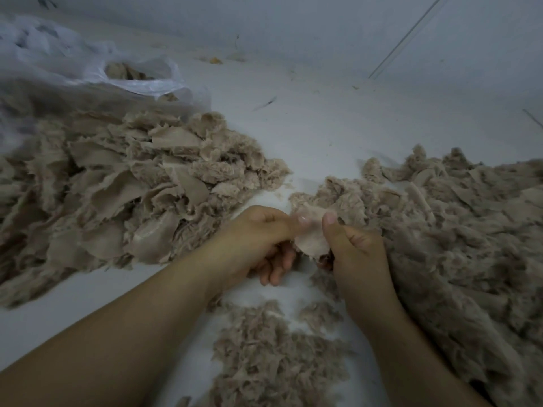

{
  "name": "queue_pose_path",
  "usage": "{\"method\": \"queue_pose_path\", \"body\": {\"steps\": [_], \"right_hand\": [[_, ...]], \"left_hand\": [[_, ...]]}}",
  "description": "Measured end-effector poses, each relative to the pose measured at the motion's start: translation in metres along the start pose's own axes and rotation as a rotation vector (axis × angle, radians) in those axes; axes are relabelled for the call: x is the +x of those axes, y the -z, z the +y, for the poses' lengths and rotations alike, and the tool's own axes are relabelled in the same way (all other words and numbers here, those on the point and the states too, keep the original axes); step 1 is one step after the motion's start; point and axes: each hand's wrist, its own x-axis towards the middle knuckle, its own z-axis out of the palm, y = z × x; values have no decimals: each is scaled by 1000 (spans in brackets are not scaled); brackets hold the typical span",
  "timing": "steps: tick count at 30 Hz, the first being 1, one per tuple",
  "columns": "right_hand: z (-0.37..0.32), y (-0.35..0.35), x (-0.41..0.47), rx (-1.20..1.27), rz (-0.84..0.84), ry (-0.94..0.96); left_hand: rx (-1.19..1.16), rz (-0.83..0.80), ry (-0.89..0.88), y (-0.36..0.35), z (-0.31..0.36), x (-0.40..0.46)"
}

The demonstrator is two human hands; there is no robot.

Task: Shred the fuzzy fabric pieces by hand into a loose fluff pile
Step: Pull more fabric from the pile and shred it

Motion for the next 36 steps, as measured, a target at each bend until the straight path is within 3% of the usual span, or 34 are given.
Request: {"method": "queue_pose_path", "body": {"steps": [7,9,12,14,15,17,19,21,23,26,32,36], "right_hand": [[-5,1,-2,-85,-66,28],[-3,0,-1,-65,-49,9],[-2,0,0,-9,9,-23],[-3,-1,0,-12,15,-23],[-3,-1,-1,-9,19,-30],[-3,-1,-1,10,29,-49],[-4,-1,-2,34,42,-64],[-4,-1,-3,53,60,-69],[-3,0,-2,60,68,-70],[-1,1,-1,-23,11,-49],[1,-2,0,-129,-39,-51],[3,-2,1,-128,33,-61]], "left_hand": [[137,106,-66,-2,-6,1],[-5,198,-135,0,-6,3],[-412,404,-326,14,-1,11],[-396,460,-375,19,-2,17],[-267,487,-358,19,-7,19],[217,497,-361,14,-18,21],[667,384,-384,6,-23,21],[902,285,-395,2,-26,24],[987,275,-423,1,-26,25],[793,308,-481,-4,-27,22],[150,276,-324,-6,-25,24],[3,240,-326,-6,-27,25]]}}
